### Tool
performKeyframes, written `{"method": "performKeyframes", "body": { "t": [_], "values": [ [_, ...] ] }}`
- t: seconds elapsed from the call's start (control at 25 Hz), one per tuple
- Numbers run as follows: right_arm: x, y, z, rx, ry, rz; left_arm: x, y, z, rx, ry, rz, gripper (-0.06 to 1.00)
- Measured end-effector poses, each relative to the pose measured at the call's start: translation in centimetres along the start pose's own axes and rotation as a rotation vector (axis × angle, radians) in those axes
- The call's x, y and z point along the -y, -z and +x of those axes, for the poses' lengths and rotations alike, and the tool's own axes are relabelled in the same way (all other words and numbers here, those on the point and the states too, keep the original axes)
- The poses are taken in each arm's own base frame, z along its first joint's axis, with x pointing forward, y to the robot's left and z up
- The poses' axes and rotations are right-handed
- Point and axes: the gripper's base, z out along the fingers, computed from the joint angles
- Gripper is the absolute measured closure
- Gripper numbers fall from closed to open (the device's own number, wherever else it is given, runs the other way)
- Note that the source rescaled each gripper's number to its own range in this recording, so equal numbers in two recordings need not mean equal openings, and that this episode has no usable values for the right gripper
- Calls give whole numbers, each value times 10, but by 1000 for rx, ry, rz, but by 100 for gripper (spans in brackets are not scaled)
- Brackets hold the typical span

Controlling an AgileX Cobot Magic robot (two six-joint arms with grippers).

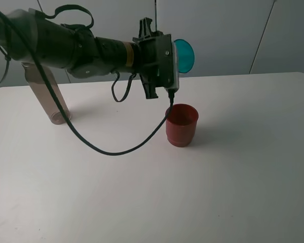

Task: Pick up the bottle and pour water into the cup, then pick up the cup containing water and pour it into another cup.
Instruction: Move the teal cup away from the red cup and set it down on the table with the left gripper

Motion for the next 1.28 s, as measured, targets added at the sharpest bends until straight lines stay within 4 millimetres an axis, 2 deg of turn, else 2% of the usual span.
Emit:
{"method": "performKeyframes", "body": {
  "t": [0.12, 0.24, 0.48, 0.6, 0.8, 1.08, 1.28],
  "values": [
    [0, 0, 0, 0, 6, 0, -7, 6, 21, -25, 227, -31, 91],
    [0, 0, 0, 0, 6, 0, 1, 15, 46, -11, 406, -43, 91],
    [0, 0, 0, 0, 6, 0, 19, 39, 81, 135, 587, -57, 91],
    [0, 0, 0, 0, 0, 0, 24, 46, 98, 147, 645, -36, 91],
    [0, 0, 0, 0, 0, 0, 40, 40, 129, 164, 747, -19, 91],
    [0, 0, 0, 0, 0, 0, 76, 26, 150, 285, 809, 11, 91],
    [0, 0, 0, 0, 6, 0, 88, 18, 167, 287, 831, 9, 91]
  ]
}}
